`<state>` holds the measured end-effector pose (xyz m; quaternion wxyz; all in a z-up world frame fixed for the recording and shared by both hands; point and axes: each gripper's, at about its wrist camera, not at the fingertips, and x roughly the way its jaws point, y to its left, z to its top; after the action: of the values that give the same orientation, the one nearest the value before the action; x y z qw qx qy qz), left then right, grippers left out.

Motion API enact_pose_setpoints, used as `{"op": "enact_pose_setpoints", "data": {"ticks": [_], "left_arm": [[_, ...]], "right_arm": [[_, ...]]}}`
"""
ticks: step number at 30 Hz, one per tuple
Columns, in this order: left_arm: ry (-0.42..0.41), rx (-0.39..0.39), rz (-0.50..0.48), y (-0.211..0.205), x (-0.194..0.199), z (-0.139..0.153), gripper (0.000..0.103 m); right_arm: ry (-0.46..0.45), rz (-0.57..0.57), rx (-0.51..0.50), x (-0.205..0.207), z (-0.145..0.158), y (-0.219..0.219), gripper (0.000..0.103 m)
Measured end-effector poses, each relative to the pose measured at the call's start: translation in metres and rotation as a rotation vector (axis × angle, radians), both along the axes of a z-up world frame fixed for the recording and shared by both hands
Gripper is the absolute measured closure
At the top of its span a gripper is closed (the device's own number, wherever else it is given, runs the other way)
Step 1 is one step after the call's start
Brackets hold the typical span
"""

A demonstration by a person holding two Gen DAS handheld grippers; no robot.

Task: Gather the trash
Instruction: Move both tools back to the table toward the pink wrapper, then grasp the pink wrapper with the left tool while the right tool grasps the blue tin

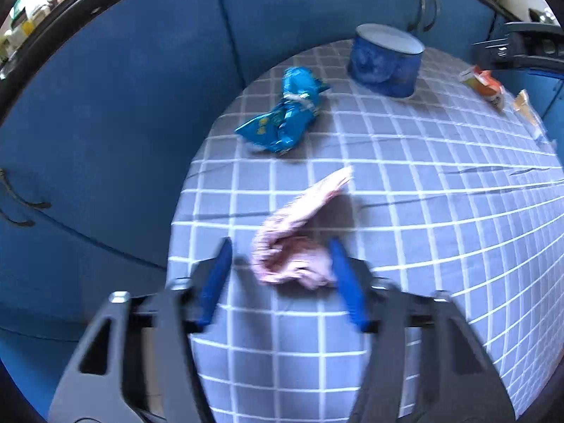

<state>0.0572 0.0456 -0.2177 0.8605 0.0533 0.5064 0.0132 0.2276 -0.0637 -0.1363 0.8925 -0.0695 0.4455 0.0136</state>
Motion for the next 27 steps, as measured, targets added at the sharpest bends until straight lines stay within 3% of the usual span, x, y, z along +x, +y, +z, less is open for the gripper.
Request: {"op": "enact_pose_setpoints", "data": {"ticks": [4, 8, 15, 27], "left_arm": [[0.010, -0.037, -0.036, -0.007, 0.013, 0.003, 0.081], [-0.034, -0.079, -0.004, 0.002, 0.032, 0.018, 0.082], [-0.077, -0.073, 0.086, 0.020, 0.062, 0.032, 0.082], [-0.097, -0.094, 0.156, 0.043, 0.105, 0.036, 0.082]], "right_arm": [[-0.004, 0.002, 0.000, 0.010, 0.000, 0.000, 0.016], [0.002, 0.021, 0.005, 0.025, -0.001, 0.005, 0.016], [0.001, 0.076, 0.022, 0.053, -0.002, 0.026, 0.016], [0.067, 0.121, 0.008, 0.089, -0.028, 0.057, 0.016]]}}
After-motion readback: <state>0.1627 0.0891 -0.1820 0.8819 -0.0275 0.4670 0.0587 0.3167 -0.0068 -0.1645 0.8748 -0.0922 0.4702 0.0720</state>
